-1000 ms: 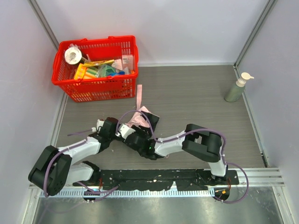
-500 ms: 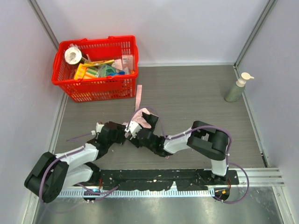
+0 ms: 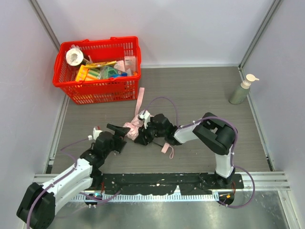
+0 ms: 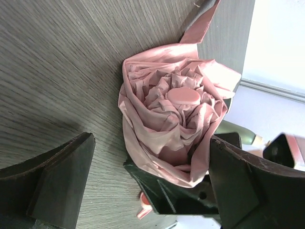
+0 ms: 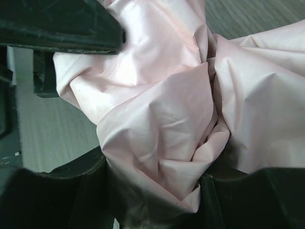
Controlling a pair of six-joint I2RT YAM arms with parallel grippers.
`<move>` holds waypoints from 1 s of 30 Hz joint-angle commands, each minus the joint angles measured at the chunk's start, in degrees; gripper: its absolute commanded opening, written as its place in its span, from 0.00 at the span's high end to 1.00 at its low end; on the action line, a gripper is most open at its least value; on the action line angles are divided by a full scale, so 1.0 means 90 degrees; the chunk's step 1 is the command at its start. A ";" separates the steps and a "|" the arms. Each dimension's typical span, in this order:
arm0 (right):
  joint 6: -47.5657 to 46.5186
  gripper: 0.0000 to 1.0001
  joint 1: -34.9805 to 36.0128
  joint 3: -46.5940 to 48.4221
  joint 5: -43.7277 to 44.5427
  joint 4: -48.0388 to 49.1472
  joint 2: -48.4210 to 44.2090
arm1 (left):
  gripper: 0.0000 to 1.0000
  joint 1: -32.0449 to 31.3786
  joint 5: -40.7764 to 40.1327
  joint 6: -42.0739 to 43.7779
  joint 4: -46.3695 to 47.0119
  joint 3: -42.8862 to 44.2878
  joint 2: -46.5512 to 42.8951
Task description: Put away the umbrella
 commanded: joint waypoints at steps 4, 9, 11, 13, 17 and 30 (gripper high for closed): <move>0.1371 0.99 -0.0392 0.0375 -0.2542 -0.1676 0.0993 | 0.00 -0.0024 -0.0027 0.0806 -0.0090 0.0285 0.0235; 0.1879 0.99 -0.0568 0.0639 -0.3138 -0.1452 0.1256 | 0.00 -0.0024 0.0246 0.0642 0.0086 0.0550 0.1250; 0.2074 0.99 -0.0646 0.0678 -0.3382 -0.1277 0.1364 | 0.00 -0.0024 0.0159 0.0602 0.0173 0.0580 0.1603; 0.2172 0.99 -0.0705 0.0794 -0.3655 -0.1295 0.1491 | 0.00 -0.0024 0.0032 0.0611 0.0222 0.0628 0.1886; 0.2368 0.99 -0.0793 0.0961 -0.4037 -0.1286 0.1638 | 0.03 -0.0024 -0.0086 0.0826 0.0125 0.0775 0.2287; 0.1343 0.99 -0.0881 0.1732 -0.3706 -0.3413 0.1727 | 1.00 -0.0024 0.0148 0.0944 0.0877 0.0287 0.2405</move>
